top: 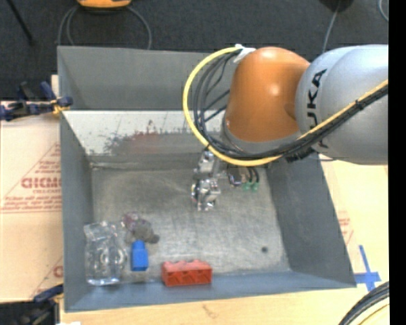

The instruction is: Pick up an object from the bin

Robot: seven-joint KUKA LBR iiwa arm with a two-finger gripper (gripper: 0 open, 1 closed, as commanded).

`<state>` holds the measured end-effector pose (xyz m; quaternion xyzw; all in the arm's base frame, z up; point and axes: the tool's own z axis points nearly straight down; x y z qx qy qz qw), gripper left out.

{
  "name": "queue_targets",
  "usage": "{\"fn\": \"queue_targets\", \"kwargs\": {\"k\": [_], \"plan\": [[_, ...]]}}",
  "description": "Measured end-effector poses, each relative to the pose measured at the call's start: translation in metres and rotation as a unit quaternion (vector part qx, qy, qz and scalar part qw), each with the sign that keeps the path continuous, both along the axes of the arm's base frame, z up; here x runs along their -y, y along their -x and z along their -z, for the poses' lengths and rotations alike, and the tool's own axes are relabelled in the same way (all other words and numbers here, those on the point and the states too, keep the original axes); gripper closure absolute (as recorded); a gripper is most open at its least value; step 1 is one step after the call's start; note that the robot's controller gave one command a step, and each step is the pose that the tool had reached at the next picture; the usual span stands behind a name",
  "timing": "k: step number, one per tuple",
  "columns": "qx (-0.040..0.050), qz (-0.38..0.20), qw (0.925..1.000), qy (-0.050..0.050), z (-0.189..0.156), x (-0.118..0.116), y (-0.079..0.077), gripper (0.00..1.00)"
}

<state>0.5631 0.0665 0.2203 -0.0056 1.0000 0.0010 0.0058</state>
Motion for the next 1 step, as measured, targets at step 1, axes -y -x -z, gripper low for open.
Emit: {"fn": "queue_targets", "kwargs": {"k": [1], "plan": [[-0.0064, 0.072, 0.9974, 0.001, 0.0464, 0.0263, 0.0129, 1.0]]}}
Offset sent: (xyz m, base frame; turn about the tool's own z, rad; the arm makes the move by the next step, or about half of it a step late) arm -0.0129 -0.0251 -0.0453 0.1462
